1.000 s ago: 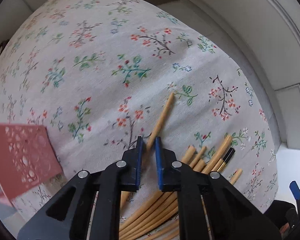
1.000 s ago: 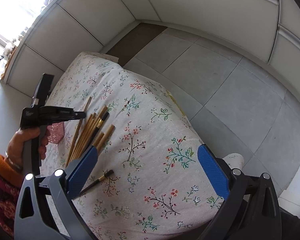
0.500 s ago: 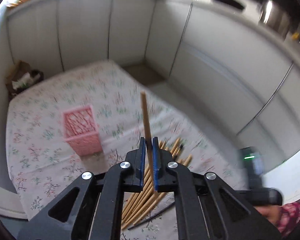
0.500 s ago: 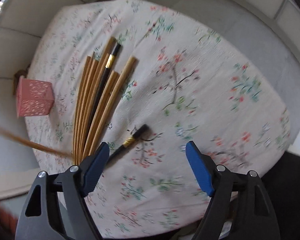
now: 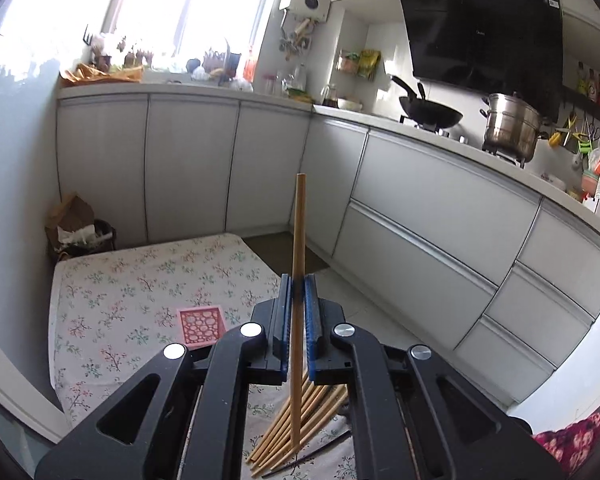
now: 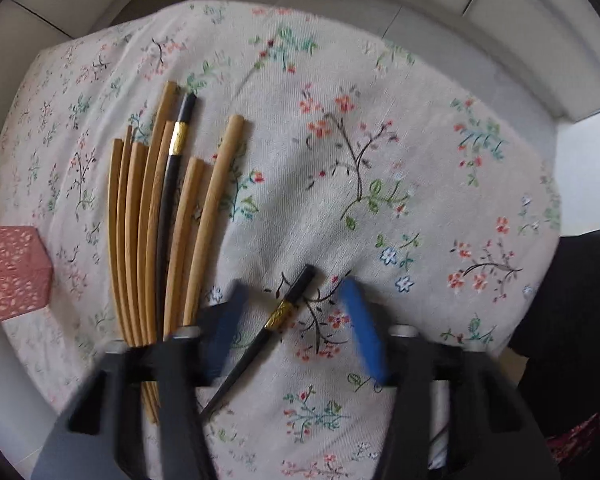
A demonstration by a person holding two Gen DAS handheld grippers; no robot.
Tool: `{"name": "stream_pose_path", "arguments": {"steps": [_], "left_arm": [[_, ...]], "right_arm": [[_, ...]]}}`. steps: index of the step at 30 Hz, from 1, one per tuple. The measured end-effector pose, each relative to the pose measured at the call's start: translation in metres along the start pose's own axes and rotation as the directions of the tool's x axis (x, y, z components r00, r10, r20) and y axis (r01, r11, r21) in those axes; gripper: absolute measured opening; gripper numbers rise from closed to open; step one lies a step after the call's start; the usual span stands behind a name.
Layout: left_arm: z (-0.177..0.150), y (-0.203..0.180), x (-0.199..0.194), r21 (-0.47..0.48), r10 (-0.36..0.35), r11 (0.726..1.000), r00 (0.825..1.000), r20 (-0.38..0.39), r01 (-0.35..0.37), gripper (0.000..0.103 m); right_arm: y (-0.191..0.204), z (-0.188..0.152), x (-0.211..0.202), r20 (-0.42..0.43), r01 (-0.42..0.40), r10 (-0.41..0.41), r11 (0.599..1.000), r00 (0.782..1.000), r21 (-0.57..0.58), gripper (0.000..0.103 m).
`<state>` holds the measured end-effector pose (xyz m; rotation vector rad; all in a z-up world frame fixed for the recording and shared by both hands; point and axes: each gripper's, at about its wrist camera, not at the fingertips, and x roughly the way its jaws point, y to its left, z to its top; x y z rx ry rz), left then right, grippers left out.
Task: Organize utensils
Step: 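Grasp the black-handled brush with the right gripper while the left lifts its stick upright, then lower stick and brush into the pink holder and open both grippers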
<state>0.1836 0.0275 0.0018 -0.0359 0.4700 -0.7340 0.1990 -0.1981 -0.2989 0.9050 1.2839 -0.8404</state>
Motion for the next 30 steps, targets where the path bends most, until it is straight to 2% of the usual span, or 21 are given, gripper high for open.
{"name": "stream_pose_path", "arguments": {"steps": [2, 4, 5, 7, 10, 15, 17, 22, 24, 30], "left_arm": [[-0.002, 0.001, -0.005, -0.019, -0.006, 1.000, 1.000, 0.012, 0.006, 0.005], [-0.006, 0.005, -0.009, -0.038, -0.001, 0.999, 1.000, 0.019, 0.002, 0.005], [-0.006, 0.007, -0.010, -0.049, 0.001, 0.999, 1.000, 0.014, 0.000, 0.005], [-0.008, 0.009, -0.010, -0.065, 0.008, 0.998, 1.000, 0.008, -0.007, 0.005], [-0.012, 0.011, -0.009, -0.080, 0.012, 0.997, 1.000, -0.001, -0.012, 0.005], [-0.018, 0.015, 0.001, -0.111, 0.027, 0.993, 1.000, -0.016, -0.029, 0.005], [-0.020, 0.017, 0.007, -0.113, 0.043, 0.993, 0.999, -0.031, -0.046, 0.005], [-0.022, 0.023, 0.020, -0.133, 0.081, 0.987, 0.995, -0.062, -0.088, 0.005], [-0.020, 0.026, 0.022, -0.137, 0.096, 0.985, 0.993, -0.065, -0.104, 0.005], [0.002, 0.040, 0.032, -0.139, 0.156, 0.977, 0.987, -0.043, -0.161, 0.005]], "right_arm": [[0.001, -0.002, -0.001, 0.011, -0.041, 0.042, 0.999, 0.999, -0.033, 0.017], [0.000, -0.002, 0.004, -0.021, -0.170, 0.170, 0.985, 0.985, -0.039, 0.007], [-0.003, -0.002, 0.007, -0.053, -0.234, 0.232, 0.971, 0.971, -0.038, 0.008], [-0.010, -0.002, 0.005, -0.062, -0.366, 0.362, 0.927, 0.930, -0.075, 0.007], [-0.022, -0.001, -0.016, -0.006, -0.463, 0.472, 0.864, 0.882, -0.196, 0.007], [-0.034, 0.000, -0.067, 0.106, -0.502, 0.578, 0.773, 0.809, -0.388, 0.007], [-0.033, 0.000, -0.083, 0.141, -0.494, 0.600, 0.750, 0.787, -0.440, 0.007], [-0.039, -0.001, -0.142, 0.212, -0.491, 0.675, 0.684, 0.706, -0.540, 0.007], [-0.026, 0.000, -0.165, 0.233, -0.497, 0.707, 0.657, 0.668, -0.567, 0.007], [0.017, 0.013, -0.219, 0.274, -0.498, 0.773, 0.593, 0.573, -0.633, 0.007]]}}
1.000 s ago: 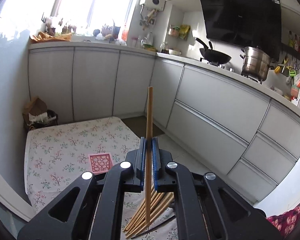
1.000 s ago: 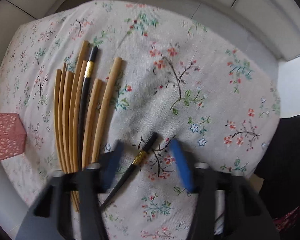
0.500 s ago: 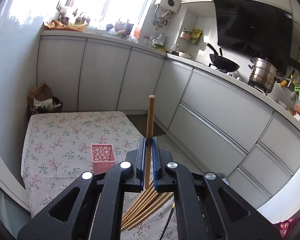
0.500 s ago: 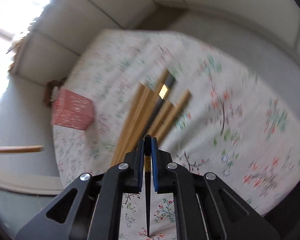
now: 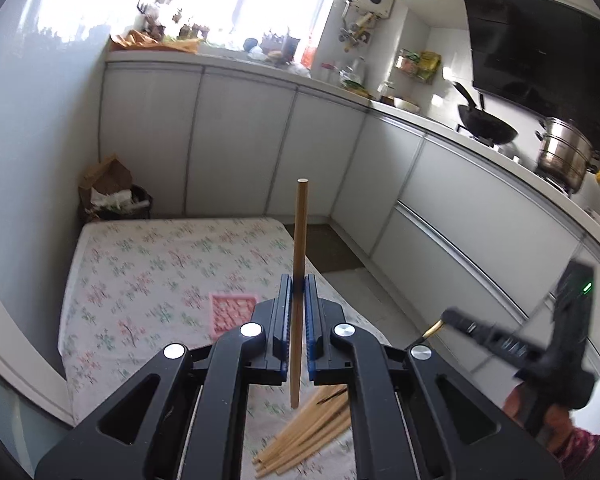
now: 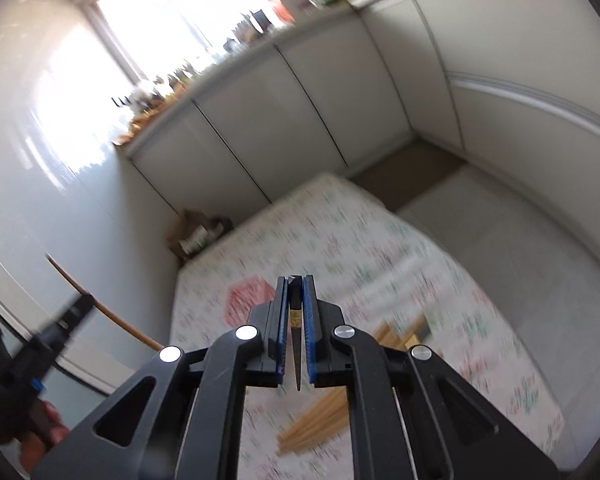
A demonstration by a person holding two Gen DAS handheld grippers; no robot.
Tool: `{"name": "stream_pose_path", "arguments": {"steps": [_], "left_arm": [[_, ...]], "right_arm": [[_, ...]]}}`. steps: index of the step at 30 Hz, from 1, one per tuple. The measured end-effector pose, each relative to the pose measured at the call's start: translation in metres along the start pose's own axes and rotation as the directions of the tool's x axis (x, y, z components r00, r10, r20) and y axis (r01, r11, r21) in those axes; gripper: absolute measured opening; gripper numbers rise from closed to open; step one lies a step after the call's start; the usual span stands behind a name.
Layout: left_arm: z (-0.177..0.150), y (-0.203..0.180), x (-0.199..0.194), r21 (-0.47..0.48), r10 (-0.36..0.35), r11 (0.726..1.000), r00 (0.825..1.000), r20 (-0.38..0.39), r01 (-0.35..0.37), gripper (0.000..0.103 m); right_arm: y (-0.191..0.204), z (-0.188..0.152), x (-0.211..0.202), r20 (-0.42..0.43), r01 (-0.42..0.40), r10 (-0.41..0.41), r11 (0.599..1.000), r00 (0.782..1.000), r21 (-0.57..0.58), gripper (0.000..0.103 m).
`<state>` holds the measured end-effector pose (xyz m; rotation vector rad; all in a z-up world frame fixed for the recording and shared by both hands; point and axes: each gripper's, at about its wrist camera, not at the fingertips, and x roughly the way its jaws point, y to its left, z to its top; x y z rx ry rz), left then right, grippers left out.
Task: Organize utensils
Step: 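Lower stick and brush into the pink holder and open both grippers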
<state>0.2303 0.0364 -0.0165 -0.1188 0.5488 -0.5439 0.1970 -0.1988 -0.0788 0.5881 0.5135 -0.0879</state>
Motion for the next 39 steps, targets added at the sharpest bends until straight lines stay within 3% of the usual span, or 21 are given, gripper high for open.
{"name": "stream_pose_path", "arguments": {"steps": [3, 9, 15, 20, 21, 23, 24, 25, 31, 34, 39], "left_arm": [[0.018, 0.007, 0.009, -0.007, 0.037, 0.999, 0.999, 0.025, -0.037, 0.005], [0.045, 0.022, 0.028, -0.014, 0.088, 0.996, 0.994, 0.063, -0.088, 0.005], [0.049, 0.046, 0.068, -0.025, 0.126, 0.992, 0.991, 0.032, -0.125, 0.005], [0.034, 0.065, 0.104, -0.057, 0.116, 0.991, 0.993, -0.020, -0.117, 0.008], [0.032, 0.066, 0.107, -0.061, 0.113, 0.992, 0.993, -0.024, -0.115, 0.013], [0.027, 0.069, 0.107, -0.071, 0.117, 0.990, 0.993, -0.020, -0.119, 0.053], [0.026, 0.069, 0.102, -0.080, 0.124, 0.989, 0.992, 0.006, -0.123, 0.062], [0.025, 0.070, 0.093, -0.089, 0.132, 0.988, 0.990, 0.048, -0.128, 0.071], [0.033, 0.063, 0.068, -0.100, 0.144, 0.986, 0.986, 0.083, -0.136, 0.073], [0.032, 0.057, 0.054, -0.101, 0.155, 0.984, 0.982, 0.106, -0.145, 0.079], [0.018, 0.043, 0.041, -0.089, 0.152, 0.986, 0.983, 0.100, -0.143, 0.091]], "right_arm": [[0.026, 0.031, 0.014, 0.057, -0.023, 0.025, 0.999, 0.998, -0.042, 0.007], [0.065, 0.060, 0.056, 0.093, -0.046, 0.055, 0.994, 0.994, -0.097, 0.007], [0.074, 0.056, 0.106, 0.052, -0.055, 0.062, 0.991, 0.997, -0.119, 0.007], [0.073, 0.035, 0.149, -0.017, -0.072, 0.070, 0.985, 0.997, -0.156, 0.008], [0.074, 0.031, 0.153, -0.027, -0.073, 0.069, 0.983, 0.997, -0.167, 0.009], [0.075, 0.026, 0.154, -0.022, -0.063, 0.060, 0.981, 0.998, -0.185, 0.020], [0.075, 0.025, 0.152, -0.008, -0.056, 0.055, 0.980, 0.998, -0.189, 0.035], [0.074, 0.025, 0.150, 0.005, -0.049, 0.050, 0.981, 0.999, -0.189, 0.042], [0.068, 0.032, 0.125, 0.046, -0.014, 0.023, 0.983, 0.999, -0.182, 0.047], [0.062, 0.032, 0.108, 0.078, 0.019, -0.006, 0.984, 0.997, -0.175, 0.051], [0.048, 0.026, 0.080, 0.164, 0.113, -0.082, 0.976, 0.983, -0.189, 0.075]]}}
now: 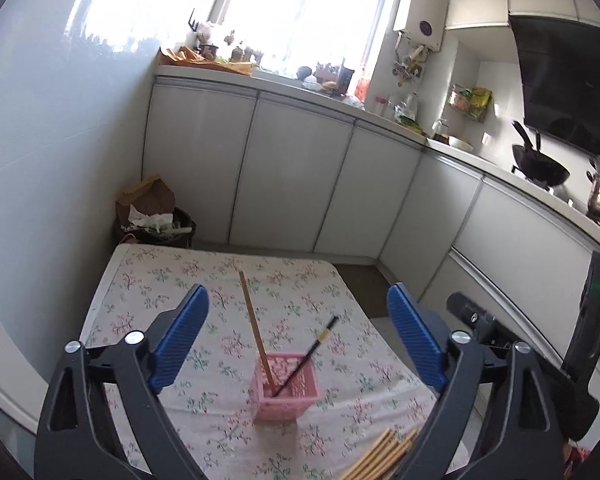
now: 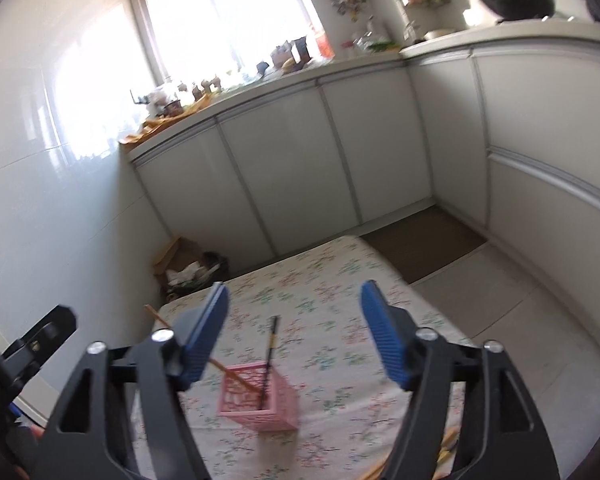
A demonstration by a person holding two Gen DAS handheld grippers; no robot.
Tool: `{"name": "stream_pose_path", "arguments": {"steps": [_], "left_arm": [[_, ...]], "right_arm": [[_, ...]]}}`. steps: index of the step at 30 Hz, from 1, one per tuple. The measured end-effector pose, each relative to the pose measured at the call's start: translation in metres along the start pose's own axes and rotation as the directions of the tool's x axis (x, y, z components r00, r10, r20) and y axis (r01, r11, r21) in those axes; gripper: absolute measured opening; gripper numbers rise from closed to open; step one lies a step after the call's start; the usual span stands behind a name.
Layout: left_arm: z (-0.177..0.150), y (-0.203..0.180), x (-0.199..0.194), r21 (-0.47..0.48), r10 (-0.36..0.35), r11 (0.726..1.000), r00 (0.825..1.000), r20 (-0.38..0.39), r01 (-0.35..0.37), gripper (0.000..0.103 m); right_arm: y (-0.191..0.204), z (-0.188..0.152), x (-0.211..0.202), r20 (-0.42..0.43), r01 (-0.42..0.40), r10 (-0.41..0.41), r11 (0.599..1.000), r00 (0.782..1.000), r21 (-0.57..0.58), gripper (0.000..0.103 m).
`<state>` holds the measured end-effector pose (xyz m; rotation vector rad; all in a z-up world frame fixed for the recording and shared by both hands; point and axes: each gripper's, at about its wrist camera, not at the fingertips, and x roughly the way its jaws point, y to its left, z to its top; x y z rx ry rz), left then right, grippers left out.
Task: Organize utensils
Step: 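Lower stick and brush into the pink holder and open both grippers, then move the left gripper back to the pile and grasp another bamboo stick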
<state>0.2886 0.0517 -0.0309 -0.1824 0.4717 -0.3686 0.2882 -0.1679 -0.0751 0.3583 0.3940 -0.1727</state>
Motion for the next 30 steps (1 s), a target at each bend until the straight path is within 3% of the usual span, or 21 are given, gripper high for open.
{"name": "stream_pose_path", "arguments": {"steps": [4, 6, 14, 18, 19, 22, 25, 27, 30], "left_arm": [[-0.018, -0.004, -0.001, -0.008, -0.006, 1.000, 0.999, -0.035, 0.005, 0.096], [-0.029, -0.004, 0.000, -0.028, -0.009, 1.000, 0.998, -0.059, 0.007, 0.096], [-0.067, -0.016, 0.013, -0.012, -0.009, 1.000, 0.985, -0.173, 0.007, 0.096], [-0.083, -0.035, 0.029, 0.045, -0.042, 0.997, 0.959, -0.281, 0.057, 0.096], [-0.088, -0.042, 0.035, 0.071, -0.043, 0.995, 0.948, -0.316, 0.069, 0.096], [-0.107, -0.070, 0.059, 0.175, -0.038, 0.976, 0.890, -0.455, 0.130, 0.096], [-0.126, -0.091, 0.082, 0.230, -0.027, 0.956, 0.835, -0.549, 0.182, 0.096], [-0.136, -0.099, 0.094, 0.246, -0.008, 0.951, 0.808, -0.589, 0.189, 0.096], [-0.150, -0.110, 0.121, 0.245, 0.029, 0.951, 0.738, -0.674, 0.187, 0.096]], "right_arm": [[-0.017, -0.010, -0.019, 0.041, 0.066, -0.066, 0.998, 0.997, -0.006, 0.093], [-0.024, -0.015, -0.026, 0.060, 0.102, -0.100, 0.995, 0.993, -0.018, 0.097], [-0.044, -0.059, -0.060, 0.100, 0.266, -0.250, 0.941, 0.963, -0.211, 0.097], [-0.073, -0.090, -0.078, 0.015, 0.300, -0.305, 0.924, 0.952, -0.238, 0.097], [-0.080, -0.096, -0.081, -0.008, 0.304, -0.314, 0.925, 0.949, -0.228, 0.097], [-0.113, -0.120, -0.093, -0.098, 0.326, -0.344, 0.932, 0.934, -0.158, 0.097], [-0.139, -0.138, -0.098, -0.196, 0.319, -0.329, 0.944, 0.924, -0.078, 0.097], [-0.148, -0.147, -0.095, -0.237, 0.309, -0.311, 0.950, 0.920, -0.045, 0.097], [-0.151, -0.156, -0.087, -0.283, 0.310, -0.312, 0.949, 0.907, -0.054, 0.097]]}}
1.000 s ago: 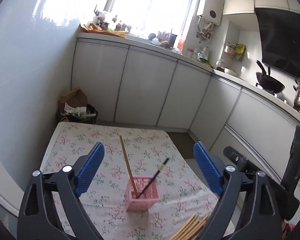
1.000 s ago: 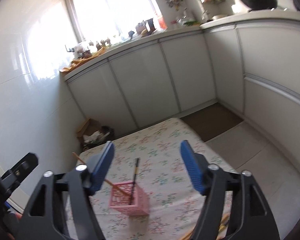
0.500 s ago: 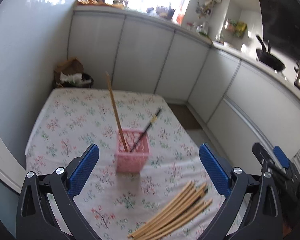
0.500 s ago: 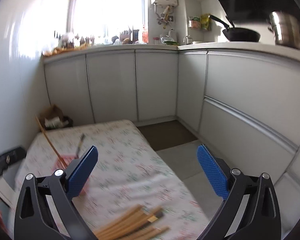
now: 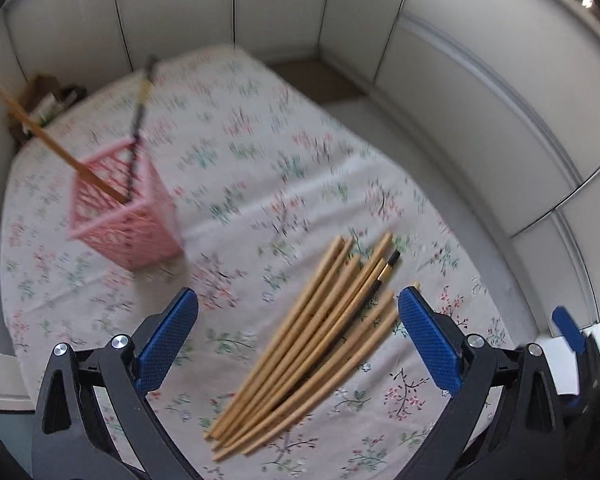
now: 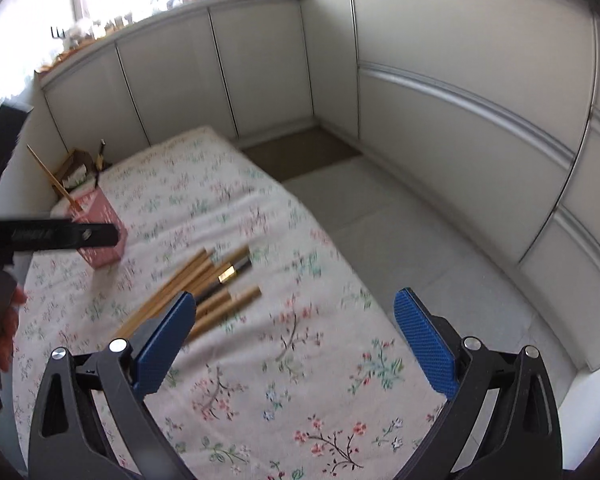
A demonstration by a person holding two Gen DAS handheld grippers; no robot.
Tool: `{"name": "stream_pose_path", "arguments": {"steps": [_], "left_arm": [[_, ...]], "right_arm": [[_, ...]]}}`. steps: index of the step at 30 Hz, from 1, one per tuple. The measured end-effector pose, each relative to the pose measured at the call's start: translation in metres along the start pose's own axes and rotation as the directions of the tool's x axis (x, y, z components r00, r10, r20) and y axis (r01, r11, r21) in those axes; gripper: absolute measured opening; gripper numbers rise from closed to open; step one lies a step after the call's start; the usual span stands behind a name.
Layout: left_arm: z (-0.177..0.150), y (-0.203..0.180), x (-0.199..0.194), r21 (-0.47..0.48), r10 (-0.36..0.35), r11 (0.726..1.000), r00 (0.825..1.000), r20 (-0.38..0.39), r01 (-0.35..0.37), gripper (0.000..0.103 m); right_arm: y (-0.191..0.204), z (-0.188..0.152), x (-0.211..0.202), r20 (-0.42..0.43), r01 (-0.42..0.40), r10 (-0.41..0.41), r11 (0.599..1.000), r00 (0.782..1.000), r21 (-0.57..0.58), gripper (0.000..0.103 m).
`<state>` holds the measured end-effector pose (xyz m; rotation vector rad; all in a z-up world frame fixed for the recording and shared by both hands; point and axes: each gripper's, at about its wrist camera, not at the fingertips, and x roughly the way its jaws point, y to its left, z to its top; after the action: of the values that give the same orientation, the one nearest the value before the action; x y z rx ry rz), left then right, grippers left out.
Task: Organize utensils
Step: 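Move the left gripper back to the pile and grasp another bamboo stick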
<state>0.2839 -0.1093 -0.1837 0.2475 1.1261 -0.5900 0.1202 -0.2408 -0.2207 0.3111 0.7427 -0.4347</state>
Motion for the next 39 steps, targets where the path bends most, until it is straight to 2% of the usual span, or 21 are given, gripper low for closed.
{"name": "stream_pose_path", "arguments": {"steps": [3, 5, 10, 14, 19, 24, 28, 30, 32, 33, 36, 38, 39], "left_arm": [[0.015, -0.012, 0.033, 0.040, 0.049, 0.998, 0.989, -0.136, -0.044, 0.096], [0.025, -0.021, 0.051, 0.071, 0.074, 0.996, 0.981, -0.177, -0.062, 0.096], [0.042, -0.035, 0.083, 0.192, 0.223, 0.964, 0.953, -0.205, -0.184, 0.096], [0.049, -0.029, 0.097, 0.228, 0.261, 0.951, 0.938, -0.227, -0.209, 0.093], [0.053, -0.019, 0.115, 0.230, 0.278, 0.948, 0.922, -0.268, -0.219, 0.087], [0.055, -0.013, 0.120, 0.225, 0.256, 0.954, 0.927, -0.273, -0.197, 0.087], [0.058, -0.015, 0.117, 0.232, 0.233, 0.957, 0.937, -0.260, -0.173, 0.081], [0.059, -0.016, 0.118, 0.245, 0.223, 0.957, 0.937, -0.270, -0.158, 0.069], [0.056, -0.019, 0.127, 0.249, 0.208, 0.960, 0.927, -0.311, -0.132, 0.055], [0.057, -0.017, 0.126, 0.236, 0.191, 0.964, 0.933, -0.305, -0.120, 0.051], [0.057, -0.011, 0.126, 0.208, 0.106, 0.977, 0.935, -0.338, -0.036, 0.026], [0.053, -0.016, 0.124, 0.235, 0.107, 0.972, 0.933, -0.343, -0.025, 0.015], [0.052, -0.016, 0.123, 0.232, 0.101, 0.972, 0.933, -0.344, -0.020, 0.014]], "right_arm": [[0.007, -0.002, 0.004, -0.013, -0.019, 0.019, 0.999, 1.000, -0.032, 0.097], [0.008, -0.001, 0.004, -0.009, -0.041, 0.041, 0.999, 0.999, -0.032, 0.097], [0.001, 0.003, 0.009, -0.040, -0.083, 0.083, 0.996, 0.996, 0.014, 0.097], [-0.005, 0.005, 0.015, -0.073, -0.106, 0.110, 0.993, 0.991, 0.058, 0.097], [-0.009, 0.008, 0.014, -0.070, -0.114, 0.120, 0.990, 0.990, 0.086, 0.097], [-0.008, 0.009, 0.015, -0.084, -0.120, 0.128, 0.988, 0.988, 0.093, 0.097], [-0.008, 0.010, 0.015, -0.073, -0.117, 0.124, 0.989, 0.990, 0.091, 0.097], [-0.007, 0.010, 0.016, -0.084, -0.121, 0.129, 0.988, 0.988, 0.096, 0.097], [-0.008, 0.010, 0.016, -0.087, -0.123, 0.132, 0.987, 0.987, 0.098, 0.097], [-0.008, 0.010, 0.016, -0.085, -0.123, 0.131, 0.988, 0.988, 0.098, 0.097], [-0.008, 0.011, 0.016, -0.084, -0.118, 0.126, 0.988, 0.988, 0.096, 0.097], [-0.008, 0.011, 0.017, -0.094, -0.123, 0.133, 0.987, 0.987, 0.103, 0.097], [-0.007, 0.011, 0.018, -0.099, -0.127, 0.138, 0.986, 0.985, 0.107, 0.097]]}}
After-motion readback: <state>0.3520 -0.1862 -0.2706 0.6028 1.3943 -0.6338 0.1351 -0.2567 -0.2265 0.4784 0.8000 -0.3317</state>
